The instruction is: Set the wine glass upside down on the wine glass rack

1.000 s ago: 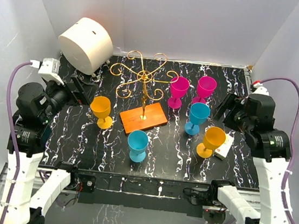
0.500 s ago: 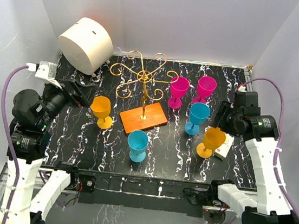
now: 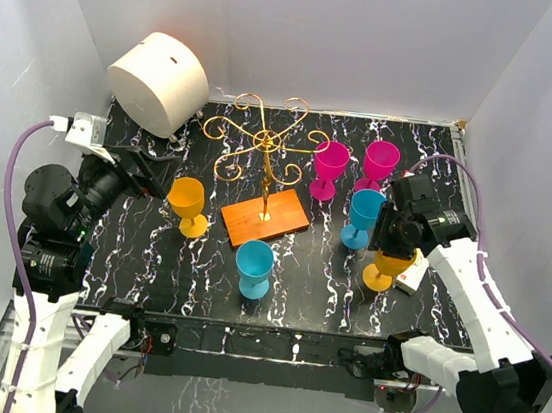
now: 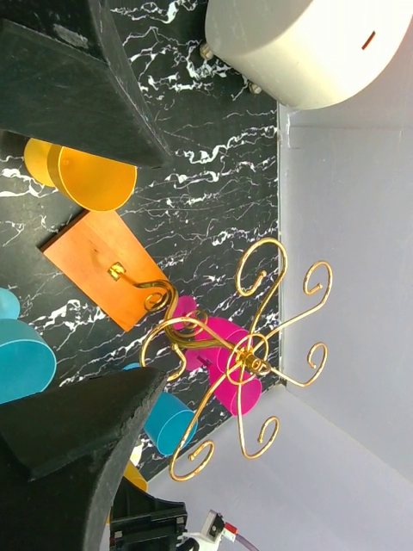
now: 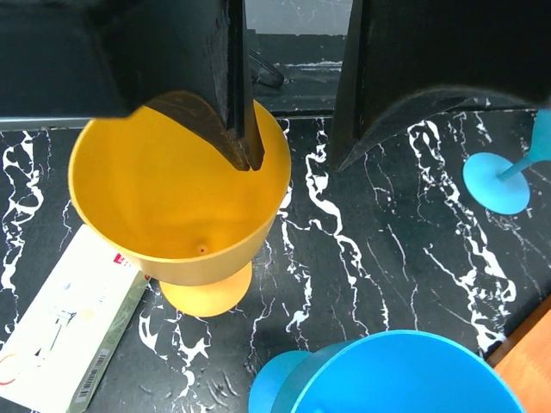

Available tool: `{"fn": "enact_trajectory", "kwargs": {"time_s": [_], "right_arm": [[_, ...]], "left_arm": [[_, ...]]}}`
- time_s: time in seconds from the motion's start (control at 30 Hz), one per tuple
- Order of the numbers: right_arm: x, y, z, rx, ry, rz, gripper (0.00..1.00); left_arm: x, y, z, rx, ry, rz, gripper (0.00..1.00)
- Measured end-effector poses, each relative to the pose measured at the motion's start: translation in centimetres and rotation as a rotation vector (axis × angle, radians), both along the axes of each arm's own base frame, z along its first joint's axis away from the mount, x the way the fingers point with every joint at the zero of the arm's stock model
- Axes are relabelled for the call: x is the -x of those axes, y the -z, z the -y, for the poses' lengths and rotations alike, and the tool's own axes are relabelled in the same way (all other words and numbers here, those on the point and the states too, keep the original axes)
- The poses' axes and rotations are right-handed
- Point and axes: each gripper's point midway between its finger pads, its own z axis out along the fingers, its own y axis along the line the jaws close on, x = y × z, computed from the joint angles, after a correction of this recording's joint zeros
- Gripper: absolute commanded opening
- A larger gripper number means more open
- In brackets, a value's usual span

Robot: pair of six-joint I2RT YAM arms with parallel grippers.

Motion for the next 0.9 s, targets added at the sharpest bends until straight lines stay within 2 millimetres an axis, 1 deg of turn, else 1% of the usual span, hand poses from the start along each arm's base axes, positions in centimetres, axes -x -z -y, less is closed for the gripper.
{"fn": "enact_trajectory", "kwargs": {"time_s": [0.1, 0.2, 0.23, 0.4, 0.53, 0.63, 0.77, 0.9], "right_arm": [[-0.2, 0.7, -0.2, 0.038, 0.004, -0.006, 0.34], [-0.5, 1.2, 0.0, 0.083, 0.017, -0.013, 0.28], [-0.6, 1.3, 0.1, 0.096, 0.021, -0.014, 0.25], [-0.9, 1.7, 0.5, 0.152, 0.034, -0.013, 0.0], [-1.1, 1.5, 0.9, 0.181, 0.05, 0.0, 0.0], [-1.3, 0.9, 1.1, 0.193, 0.057, 0.013, 0.0], [-1.7, -0.8, 1.2, 0.189, 0.074, 0.05, 0.0], [-2.3, -3.7, 1.1, 0.154, 0.107, 0.126, 0.0]], "left_arm": [[0.0, 0.1, -0.1, -0.009, -0.007, 0.002, 0.99], [0.0, 0.2, -0.3, -0.016, -0.014, 0.0, 0.99], [0.0, 0.2, -0.3, -0.019, -0.016, 0.001, 0.99], [0.3, 0.0, -0.4, -0.033, -0.02, 0.007, 0.99], [0.6, -0.6, -0.5, -0.041, -0.024, 0.022, 0.99], [0.9, -1.2, -0.5, -0.044, -0.023, 0.037, 0.99], [1.4, -2.4, -0.2, -0.042, -0.006, 0.067, 0.99], [2.4, -3.8, 0.5, -0.036, 0.046, 0.104, 0.99]]}}
